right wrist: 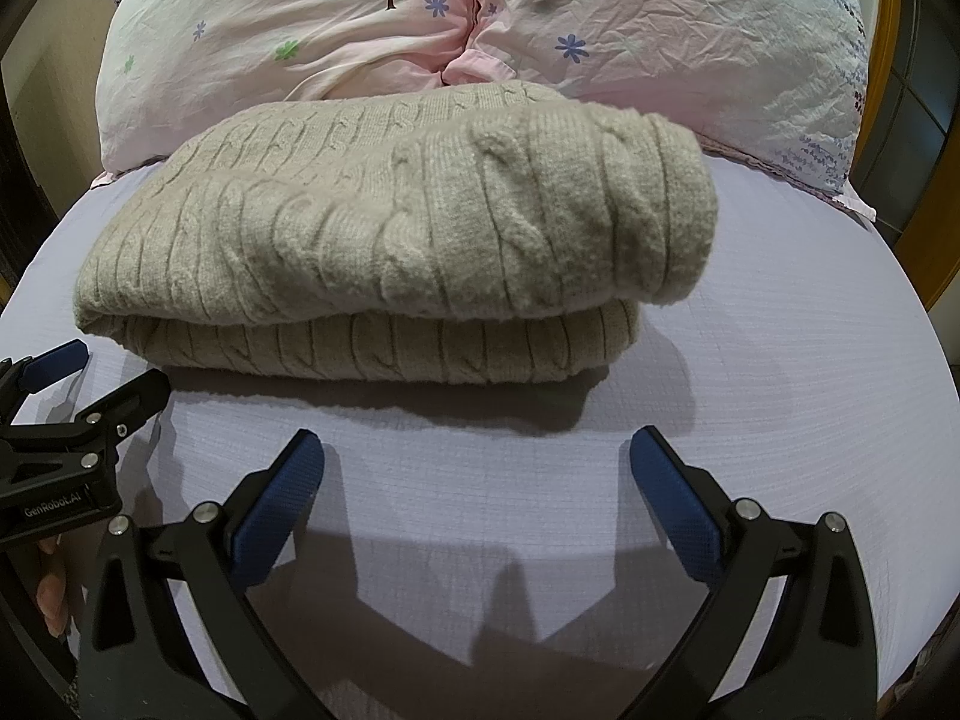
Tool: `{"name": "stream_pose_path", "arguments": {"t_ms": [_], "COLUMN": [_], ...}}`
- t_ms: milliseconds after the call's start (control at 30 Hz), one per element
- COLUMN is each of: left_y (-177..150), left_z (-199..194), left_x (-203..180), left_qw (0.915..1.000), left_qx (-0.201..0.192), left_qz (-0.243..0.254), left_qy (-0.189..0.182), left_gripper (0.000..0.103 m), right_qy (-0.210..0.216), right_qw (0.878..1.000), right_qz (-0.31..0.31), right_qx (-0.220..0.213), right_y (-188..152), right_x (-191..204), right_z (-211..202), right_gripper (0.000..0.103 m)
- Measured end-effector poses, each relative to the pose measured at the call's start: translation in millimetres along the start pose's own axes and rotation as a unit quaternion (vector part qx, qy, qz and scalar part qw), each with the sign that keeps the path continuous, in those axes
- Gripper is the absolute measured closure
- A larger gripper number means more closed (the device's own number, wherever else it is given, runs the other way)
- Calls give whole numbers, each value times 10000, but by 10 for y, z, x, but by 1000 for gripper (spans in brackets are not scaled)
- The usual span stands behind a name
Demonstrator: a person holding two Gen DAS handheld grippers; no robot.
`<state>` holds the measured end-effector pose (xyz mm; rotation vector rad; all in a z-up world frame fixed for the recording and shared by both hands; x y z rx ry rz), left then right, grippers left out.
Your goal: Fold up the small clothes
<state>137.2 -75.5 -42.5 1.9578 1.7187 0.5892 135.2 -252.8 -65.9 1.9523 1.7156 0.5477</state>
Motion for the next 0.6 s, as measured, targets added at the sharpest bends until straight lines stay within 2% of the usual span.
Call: {"name": "stream_pose_path", "arguments": {"t_ms": [600], "left_y": [-2], "left_z": [0], "left_x": [1], "left_qw": [10000], "left_qx": [0], "left_qz": [0], "left_qy": [-1], "left_gripper": [1], "right_qy": [0], "right_qw": [10000], "right_qz": [-1], "right_qx": [0], "right_y": [4], "right_x": [-9], "right_z": [0], "right_gripper": [2]}}
Point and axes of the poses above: each gripper's, at about its wrist camera, not at the fingertips, and z roughly the way its jaws point, x to its left, y to its top, the point moved 7 cm from there along z, roughly the way its jaws point, and after that the axes turned 1 degree about -z, right-handed, at the moved point
